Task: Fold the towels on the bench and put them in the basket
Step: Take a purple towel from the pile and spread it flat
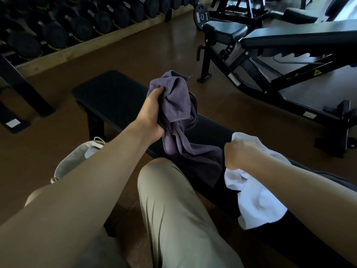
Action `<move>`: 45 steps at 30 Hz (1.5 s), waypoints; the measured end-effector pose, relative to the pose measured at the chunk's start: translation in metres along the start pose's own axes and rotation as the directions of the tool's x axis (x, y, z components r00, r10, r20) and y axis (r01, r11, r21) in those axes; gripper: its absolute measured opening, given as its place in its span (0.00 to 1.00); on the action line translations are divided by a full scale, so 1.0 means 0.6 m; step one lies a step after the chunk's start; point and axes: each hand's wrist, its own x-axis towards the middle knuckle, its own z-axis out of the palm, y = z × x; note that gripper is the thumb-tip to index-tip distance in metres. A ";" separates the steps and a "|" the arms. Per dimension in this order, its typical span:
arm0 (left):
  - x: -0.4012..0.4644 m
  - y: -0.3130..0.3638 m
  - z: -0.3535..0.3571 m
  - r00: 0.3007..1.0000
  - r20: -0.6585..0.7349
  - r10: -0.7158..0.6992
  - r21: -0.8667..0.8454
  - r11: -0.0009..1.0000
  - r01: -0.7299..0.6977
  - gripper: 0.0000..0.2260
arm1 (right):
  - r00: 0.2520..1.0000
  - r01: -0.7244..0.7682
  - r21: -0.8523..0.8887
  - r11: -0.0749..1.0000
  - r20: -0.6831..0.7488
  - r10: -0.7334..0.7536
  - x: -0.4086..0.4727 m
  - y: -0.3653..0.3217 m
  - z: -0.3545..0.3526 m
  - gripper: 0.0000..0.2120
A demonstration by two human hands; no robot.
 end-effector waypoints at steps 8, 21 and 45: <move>0.011 0.014 -0.022 0.998 0.038 -0.047 -0.109 0.993 0.051 0.24 | 0.924 0.382 0.818 0.430 -0.341 -0.171 0.028 -0.092 -0.128 0.26; 0.022 0.035 -0.066 0.983 -0.157 -0.099 -0.008 0.995 0.099 0.23 | 0.920 0.105 0.969 -0.222 -0.180 -0.348 0.075 -0.145 -0.141 0.12; 0.111 0.010 -0.183 0.964 -0.199 0.175 0.897 0.429 0.108 0.39 | 0.816 0.527 0.823 0.214 -0.560 0.144 0.262 -0.210 -0.272 0.12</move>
